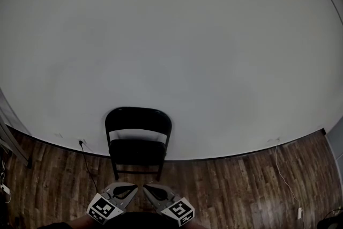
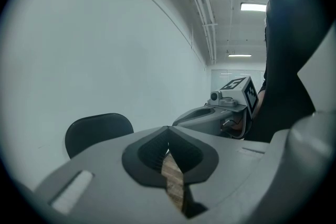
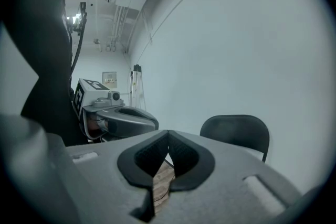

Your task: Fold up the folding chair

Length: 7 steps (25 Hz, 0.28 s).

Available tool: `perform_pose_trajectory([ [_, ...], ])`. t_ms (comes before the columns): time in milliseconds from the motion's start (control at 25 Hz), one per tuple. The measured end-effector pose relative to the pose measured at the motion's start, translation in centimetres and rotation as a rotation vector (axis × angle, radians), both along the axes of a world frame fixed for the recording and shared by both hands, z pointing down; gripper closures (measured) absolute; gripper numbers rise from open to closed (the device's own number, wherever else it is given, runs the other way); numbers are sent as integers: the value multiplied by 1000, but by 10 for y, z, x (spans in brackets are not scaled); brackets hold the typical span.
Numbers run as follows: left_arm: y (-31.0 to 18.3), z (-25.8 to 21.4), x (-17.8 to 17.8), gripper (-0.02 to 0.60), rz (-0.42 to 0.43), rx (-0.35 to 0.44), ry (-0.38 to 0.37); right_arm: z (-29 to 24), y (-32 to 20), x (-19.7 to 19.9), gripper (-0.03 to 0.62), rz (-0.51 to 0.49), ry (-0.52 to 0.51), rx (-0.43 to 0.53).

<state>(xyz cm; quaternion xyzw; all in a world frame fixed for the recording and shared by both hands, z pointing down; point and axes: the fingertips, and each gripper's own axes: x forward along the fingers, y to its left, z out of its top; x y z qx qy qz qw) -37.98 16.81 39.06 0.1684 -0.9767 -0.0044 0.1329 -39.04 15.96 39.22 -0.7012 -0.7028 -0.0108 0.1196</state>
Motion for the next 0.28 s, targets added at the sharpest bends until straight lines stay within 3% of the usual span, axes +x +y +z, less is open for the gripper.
perform_pose_trajectory([
  [280, 0, 1, 11, 579, -5, -6, 7, 1, -3, 10, 594, 6, -1, 3],
])
